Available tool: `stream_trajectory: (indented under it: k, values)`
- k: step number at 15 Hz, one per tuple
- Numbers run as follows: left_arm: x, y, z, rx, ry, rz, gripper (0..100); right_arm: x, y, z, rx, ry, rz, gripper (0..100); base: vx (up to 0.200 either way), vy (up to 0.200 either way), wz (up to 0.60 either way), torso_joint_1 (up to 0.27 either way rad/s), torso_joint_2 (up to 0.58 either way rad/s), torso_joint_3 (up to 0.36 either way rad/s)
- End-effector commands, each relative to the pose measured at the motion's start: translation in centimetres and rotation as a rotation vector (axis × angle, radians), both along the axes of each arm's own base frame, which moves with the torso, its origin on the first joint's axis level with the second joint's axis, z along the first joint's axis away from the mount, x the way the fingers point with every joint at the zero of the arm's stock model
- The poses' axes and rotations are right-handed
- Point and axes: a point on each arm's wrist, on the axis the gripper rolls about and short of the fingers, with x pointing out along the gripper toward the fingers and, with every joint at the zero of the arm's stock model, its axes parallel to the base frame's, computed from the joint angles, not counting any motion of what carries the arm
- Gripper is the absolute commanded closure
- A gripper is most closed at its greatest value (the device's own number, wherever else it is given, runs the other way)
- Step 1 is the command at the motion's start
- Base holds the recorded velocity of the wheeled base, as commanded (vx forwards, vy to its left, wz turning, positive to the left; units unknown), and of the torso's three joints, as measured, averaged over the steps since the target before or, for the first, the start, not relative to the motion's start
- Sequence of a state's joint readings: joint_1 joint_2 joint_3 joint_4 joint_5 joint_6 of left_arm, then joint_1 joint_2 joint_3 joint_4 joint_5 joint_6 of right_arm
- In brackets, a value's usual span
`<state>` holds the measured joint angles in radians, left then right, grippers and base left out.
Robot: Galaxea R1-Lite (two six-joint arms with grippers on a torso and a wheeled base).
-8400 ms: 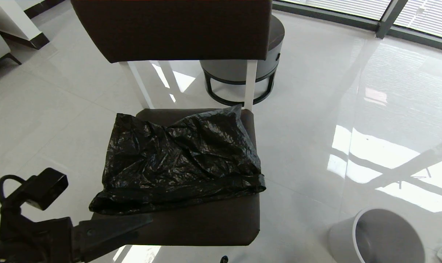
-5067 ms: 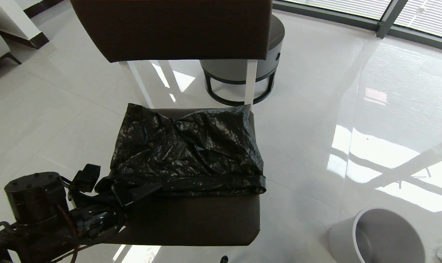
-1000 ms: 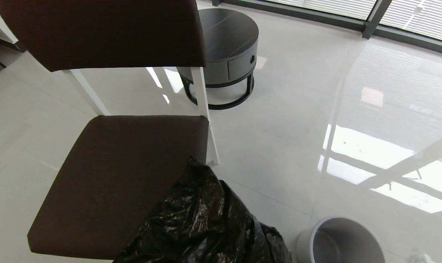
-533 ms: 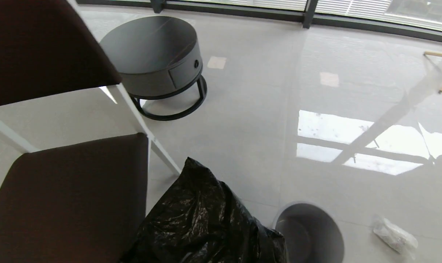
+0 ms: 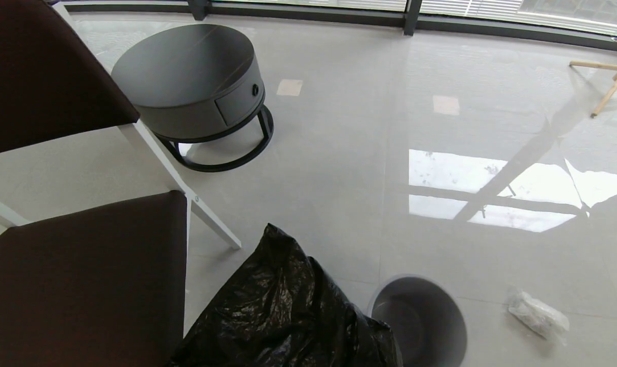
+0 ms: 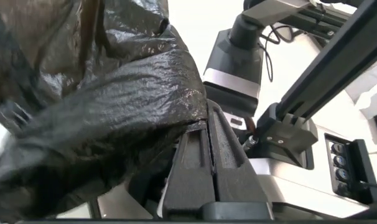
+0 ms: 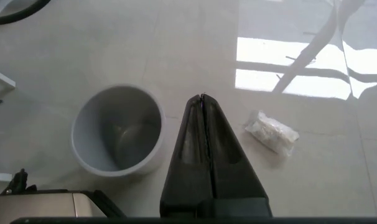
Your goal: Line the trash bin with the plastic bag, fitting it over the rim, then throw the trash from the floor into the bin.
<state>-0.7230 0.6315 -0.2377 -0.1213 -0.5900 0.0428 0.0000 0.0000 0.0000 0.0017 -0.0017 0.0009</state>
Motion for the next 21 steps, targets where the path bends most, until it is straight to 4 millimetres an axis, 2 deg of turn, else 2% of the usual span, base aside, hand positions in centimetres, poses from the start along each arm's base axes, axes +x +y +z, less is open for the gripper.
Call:
stream_trajectory:
  k: [1, 4, 6, 11, 15, 18, 19, 20, 21]
  values:
    - [0.0, 0.0, -0.1, 0.003, 0.004, -0.002, 100, 0.0, 0.0, 0.0, 0.001, 0.001, 0.0, 100, -0.2, 0.0, 0.0, 0.007, 0.0, 0.002]
    - [0.6, -0.5, 0.1, 0.024, 0.029, -0.006, 100, 0.0, 0.0, 0.0, 0.001, 0.0, 0.0, 100, -0.2, 0.0, 0.0, 0.001, 0.0, 0.006]
    - [2.2, -2.0, 1.0, 0.008, 0.011, -0.017, 100, 0.0, 0.0, 0.0, 0.001, 0.0, 0.0, 100, 0.0, 0.0, 0.0, 0.0, 0.0, 0.0]
    - [7.1, -7.2, 1.8, 0.007, 0.006, -0.048, 100, 0.0, 0.0, 0.0, -0.004, 0.001, -0.001, 100, 0.0, 0.0, 0.0, 0.0, 0.0, 0.0]
    - [11.9, -12.4, 3.0, 0.026, 0.017, -0.055, 100, 0.0, 0.0, 0.0, 0.002, -0.002, -0.006, 100, 0.0, 0.0, 0.0, 0.0, 0.0, 0.0]
    - [14.7, -15.2, 3.1, 0.044, 0.009, -0.056, 100, 0.0, 0.0, 0.2, 0.005, -0.017, -0.007, 100, 0.0, 0.0, 0.0, 0.0, 0.0, 0.0]
    - [15.4, -16.0, 2.8, 0.055, 0.018, -0.06, 100, -0.8, 0.0, 3.5, 0.048, -0.147, 0.005, 100, 0.0, 0.0, 0.0, 0.0, 0.0, 0.0]
    - [15.9, -16.9, 2.5, 0.07, 0.028, -0.072, 100, -1.4, -0.1, 7.6, 0.144, -0.19, 0.033, 100, 0.0, 0.0, 0.0, 0.0, 0.0, 0.0]
    - [16.1, -17.4, 2.2, 0.085, 0.04, -0.078, 100, -1.2, -0.1, 9.4, 0.171, -0.163, 0.041, 100, 0.0, 0.0, 0.0, 0.0, 0.0, 0.0]
